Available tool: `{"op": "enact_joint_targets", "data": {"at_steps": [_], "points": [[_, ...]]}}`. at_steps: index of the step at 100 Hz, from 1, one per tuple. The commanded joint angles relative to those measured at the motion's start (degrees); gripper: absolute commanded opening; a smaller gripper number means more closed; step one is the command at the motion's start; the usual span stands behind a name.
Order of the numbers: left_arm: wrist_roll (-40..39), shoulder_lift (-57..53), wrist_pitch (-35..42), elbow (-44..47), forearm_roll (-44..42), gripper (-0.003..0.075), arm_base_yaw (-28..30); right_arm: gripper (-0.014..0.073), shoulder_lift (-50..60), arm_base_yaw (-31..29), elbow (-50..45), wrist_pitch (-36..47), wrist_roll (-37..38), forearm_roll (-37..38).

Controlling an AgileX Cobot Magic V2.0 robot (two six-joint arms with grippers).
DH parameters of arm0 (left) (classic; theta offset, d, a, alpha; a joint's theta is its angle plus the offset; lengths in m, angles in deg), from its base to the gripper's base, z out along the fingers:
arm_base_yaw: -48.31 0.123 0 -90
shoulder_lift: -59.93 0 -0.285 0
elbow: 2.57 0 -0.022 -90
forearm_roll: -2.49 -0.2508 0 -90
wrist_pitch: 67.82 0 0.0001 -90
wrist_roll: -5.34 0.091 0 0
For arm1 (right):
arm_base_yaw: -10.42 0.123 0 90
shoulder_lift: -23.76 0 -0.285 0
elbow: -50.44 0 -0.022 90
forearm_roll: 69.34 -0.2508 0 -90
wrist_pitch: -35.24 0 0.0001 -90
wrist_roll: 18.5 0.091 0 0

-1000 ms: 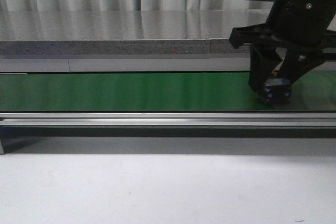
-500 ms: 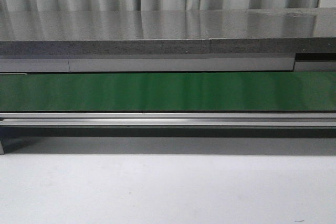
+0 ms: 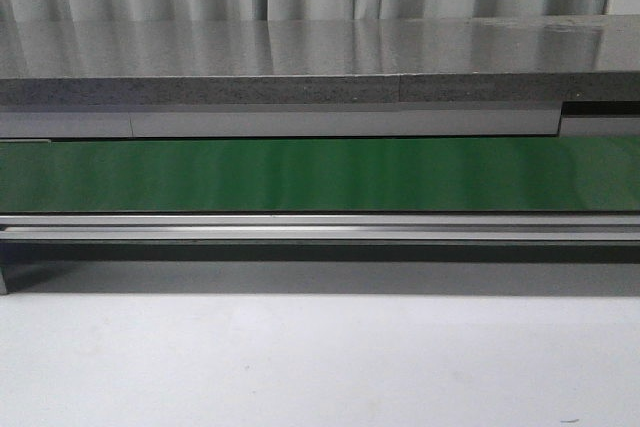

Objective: Move button from left to right
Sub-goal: 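Lower the right gripper onto the button at the belt's end and grasp it, then carry the button over the green bin and open the right gripper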

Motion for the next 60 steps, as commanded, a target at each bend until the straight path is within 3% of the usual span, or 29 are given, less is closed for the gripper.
{"op": "enact_joint_targets", "data": {"at_steps": [1,60], "points": [[-0.12,0.58,4.28,-1.65,0.20,0.0005,-0.46,0.0162,0.32,-1.26,1.91,2.59,-1.10,1.05],[-0.12,0.58,4.28,-1.65,0.20,0.0005,-0.46,0.0173,-7.31,-1.07,1.86,3.95,-1.15,-3.38]]}}
